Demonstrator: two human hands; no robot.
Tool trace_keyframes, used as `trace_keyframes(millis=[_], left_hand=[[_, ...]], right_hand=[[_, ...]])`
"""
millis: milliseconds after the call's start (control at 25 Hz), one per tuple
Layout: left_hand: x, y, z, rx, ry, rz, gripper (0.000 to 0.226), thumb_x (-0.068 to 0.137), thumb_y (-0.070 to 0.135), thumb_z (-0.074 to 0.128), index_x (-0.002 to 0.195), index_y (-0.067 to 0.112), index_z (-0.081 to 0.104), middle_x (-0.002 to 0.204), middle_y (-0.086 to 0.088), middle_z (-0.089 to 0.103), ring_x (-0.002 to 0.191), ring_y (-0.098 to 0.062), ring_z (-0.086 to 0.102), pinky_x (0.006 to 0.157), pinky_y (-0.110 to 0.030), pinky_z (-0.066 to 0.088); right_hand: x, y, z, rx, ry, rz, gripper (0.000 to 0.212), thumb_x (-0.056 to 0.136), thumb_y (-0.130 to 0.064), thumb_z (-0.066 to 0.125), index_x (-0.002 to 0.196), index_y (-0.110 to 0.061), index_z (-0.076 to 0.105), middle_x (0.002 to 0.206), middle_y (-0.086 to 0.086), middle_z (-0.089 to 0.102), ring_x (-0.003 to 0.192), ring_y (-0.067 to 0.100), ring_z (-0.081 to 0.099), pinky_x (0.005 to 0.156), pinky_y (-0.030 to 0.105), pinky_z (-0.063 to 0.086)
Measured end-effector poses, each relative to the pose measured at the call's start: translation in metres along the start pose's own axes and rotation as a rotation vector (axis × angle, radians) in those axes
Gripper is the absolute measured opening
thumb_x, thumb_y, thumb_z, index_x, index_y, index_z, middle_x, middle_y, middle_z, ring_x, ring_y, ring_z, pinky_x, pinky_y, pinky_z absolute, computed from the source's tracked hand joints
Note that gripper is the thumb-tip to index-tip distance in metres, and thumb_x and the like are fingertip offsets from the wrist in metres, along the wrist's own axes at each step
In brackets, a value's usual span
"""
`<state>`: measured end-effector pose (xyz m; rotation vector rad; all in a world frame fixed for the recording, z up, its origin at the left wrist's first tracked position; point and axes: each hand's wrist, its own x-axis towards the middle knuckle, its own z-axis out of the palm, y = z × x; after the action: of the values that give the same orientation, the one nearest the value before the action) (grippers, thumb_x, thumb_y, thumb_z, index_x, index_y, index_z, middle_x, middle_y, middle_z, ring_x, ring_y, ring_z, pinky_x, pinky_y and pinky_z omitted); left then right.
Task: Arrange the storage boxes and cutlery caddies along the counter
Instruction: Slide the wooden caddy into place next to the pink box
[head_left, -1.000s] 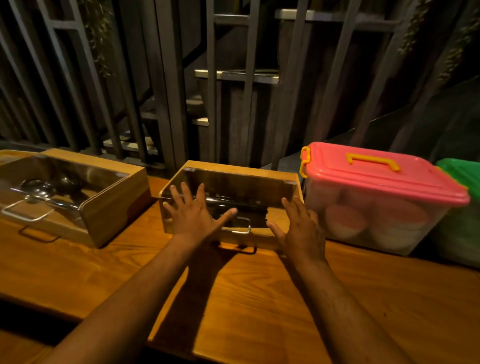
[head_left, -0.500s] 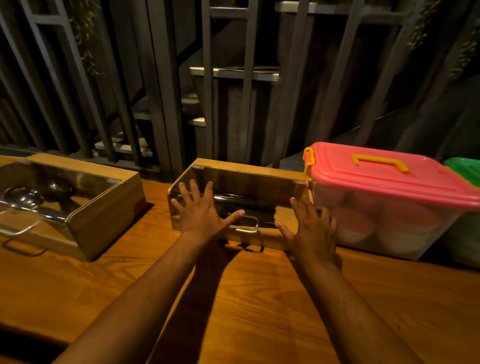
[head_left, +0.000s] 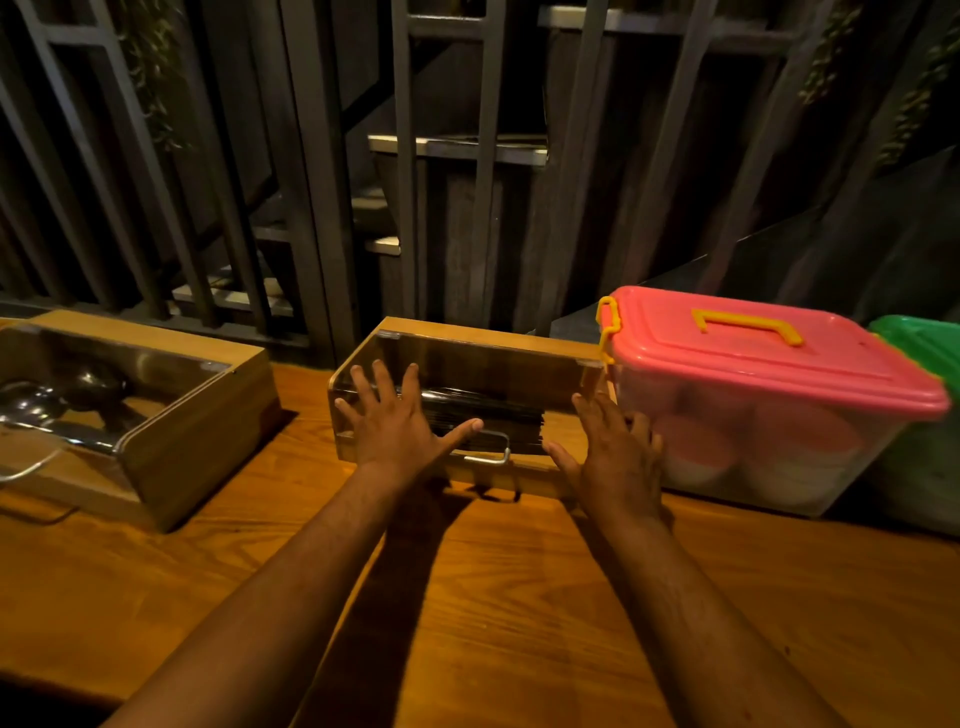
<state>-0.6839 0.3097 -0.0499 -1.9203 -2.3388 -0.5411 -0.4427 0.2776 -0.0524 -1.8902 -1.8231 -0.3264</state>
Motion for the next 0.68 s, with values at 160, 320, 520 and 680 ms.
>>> trace_keyframes(millis=[160,320,520,680], left_hand=[[0.002,0.0,0.001,-0.007,0.021,0.006,0.122,0.063,0.1,0.022,0.158,0.026,0.009,0.166,-0.019,-0.002,0.15,-0.045,-0.01,0.117,-0.069,0.007],[0.006,0.002,0.003,-0.004,0.006,0.004,0.122,0.062,0.1,0.021,0.158,0.026,0.009,0.166,-0.02,-0.002,0.15,-0.045,-0.01,0.117,-0.069,0.007],[0.021,0.001,0.004,-0.005,-0.027,0.011,0.126,0.058,0.101,0.018,0.159,0.027,0.009,0.166,-0.019,-0.002,0.15,-0.044,-0.01,0.117,-0.068,0.009],[0.03,0.006,0.008,-0.015,-0.026,0.006,0.126,0.057,0.101,0.019,0.158,0.027,0.009,0.166,-0.018,-0.003,0.15,-0.044,-0.011,0.118,-0.067,0.008]], right_hand=[[0.003,0.002,0.001,-0.019,0.004,-0.017,0.07,0.087,-0.065,0.053,0.147,-0.033,0.04,0.155,-0.001,0.04,0.127,0.03,0.042,0.099,0.046,0.037],[0.008,0.002,0.003,-0.054,0.004,-0.025,0.07,0.087,-0.065,0.052,0.147,-0.032,0.04,0.154,0.001,0.041,0.128,0.03,0.041,0.098,0.046,0.038],[0.016,-0.003,0.005,-0.139,0.026,-0.035,0.069,0.085,-0.067,0.053,0.143,-0.031,0.046,0.151,0.008,0.042,0.13,0.033,0.04,0.097,0.049,0.038],[0.027,-0.005,0.01,-0.203,0.024,-0.04,0.068,0.086,-0.066,0.052,0.143,-0.028,0.047,0.145,0.008,0.046,0.123,0.032,0.044,0.093,0.047,0.039]])
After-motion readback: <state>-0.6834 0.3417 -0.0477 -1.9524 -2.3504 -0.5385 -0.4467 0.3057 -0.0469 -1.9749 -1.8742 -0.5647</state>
